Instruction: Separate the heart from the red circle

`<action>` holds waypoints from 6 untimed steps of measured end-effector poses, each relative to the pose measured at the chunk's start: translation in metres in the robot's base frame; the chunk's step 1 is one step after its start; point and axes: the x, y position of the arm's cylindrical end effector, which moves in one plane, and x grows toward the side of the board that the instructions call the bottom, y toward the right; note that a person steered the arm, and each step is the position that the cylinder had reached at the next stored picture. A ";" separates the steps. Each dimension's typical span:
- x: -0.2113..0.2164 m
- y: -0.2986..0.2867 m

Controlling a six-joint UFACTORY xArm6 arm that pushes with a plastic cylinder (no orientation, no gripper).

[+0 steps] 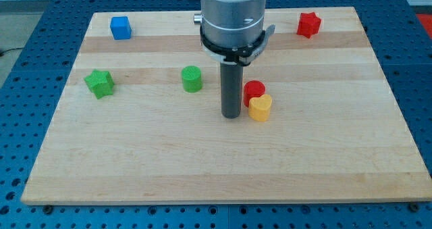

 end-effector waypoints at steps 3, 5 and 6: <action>0.003 0.068; -0.029 0.072; -0.027 0.089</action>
